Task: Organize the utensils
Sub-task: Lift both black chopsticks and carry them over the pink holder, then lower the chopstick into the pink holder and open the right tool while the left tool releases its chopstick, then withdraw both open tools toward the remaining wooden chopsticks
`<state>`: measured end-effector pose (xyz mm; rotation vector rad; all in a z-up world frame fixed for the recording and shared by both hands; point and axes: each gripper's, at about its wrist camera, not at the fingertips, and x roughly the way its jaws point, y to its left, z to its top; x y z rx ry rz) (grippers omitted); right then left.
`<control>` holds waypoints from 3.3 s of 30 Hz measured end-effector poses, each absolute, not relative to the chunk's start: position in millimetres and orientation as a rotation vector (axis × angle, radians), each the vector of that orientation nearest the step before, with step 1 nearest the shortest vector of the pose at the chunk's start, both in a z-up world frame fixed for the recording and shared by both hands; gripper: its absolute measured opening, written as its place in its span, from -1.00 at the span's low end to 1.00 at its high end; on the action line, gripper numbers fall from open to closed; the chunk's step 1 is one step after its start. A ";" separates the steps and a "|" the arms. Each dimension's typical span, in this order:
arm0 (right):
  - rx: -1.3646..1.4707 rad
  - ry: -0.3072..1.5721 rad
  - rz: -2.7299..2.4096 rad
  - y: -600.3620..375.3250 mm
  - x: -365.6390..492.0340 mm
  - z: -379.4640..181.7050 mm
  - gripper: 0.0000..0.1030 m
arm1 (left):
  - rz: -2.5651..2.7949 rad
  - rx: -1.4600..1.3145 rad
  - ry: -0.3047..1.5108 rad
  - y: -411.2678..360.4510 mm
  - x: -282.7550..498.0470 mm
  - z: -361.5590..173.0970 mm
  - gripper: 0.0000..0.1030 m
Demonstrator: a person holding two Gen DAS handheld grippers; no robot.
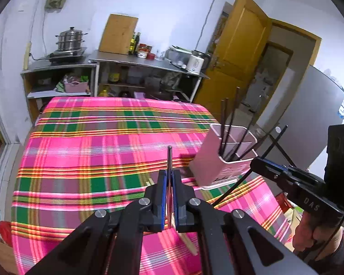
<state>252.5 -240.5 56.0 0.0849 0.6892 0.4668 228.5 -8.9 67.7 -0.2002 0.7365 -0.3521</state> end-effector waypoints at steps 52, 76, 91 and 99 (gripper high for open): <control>0.224 0.603 0.236 -349.8 322.8 61.5 -0.90 | -0.505 -0.128 0.720 -154.4 335.6 66.6 -0.91; 0.222 0.580 0.207 -359.6 287.9 70.5 -0.63 | -0.475 -0.158 0.640 -112.7 290.0 96.5 -0.69; 0.158 0.629 0.320 -309.9 233.9 51.1 -0.62 | -0.380 -0.192 0.673 -49.3 230.5 62.0 -0.69; 0.145 0.696 0.371 -285.2 224.2 26.3 -0.62 | -0.332 -0.209 0.733 -23.3 210.6 27.0 -0.69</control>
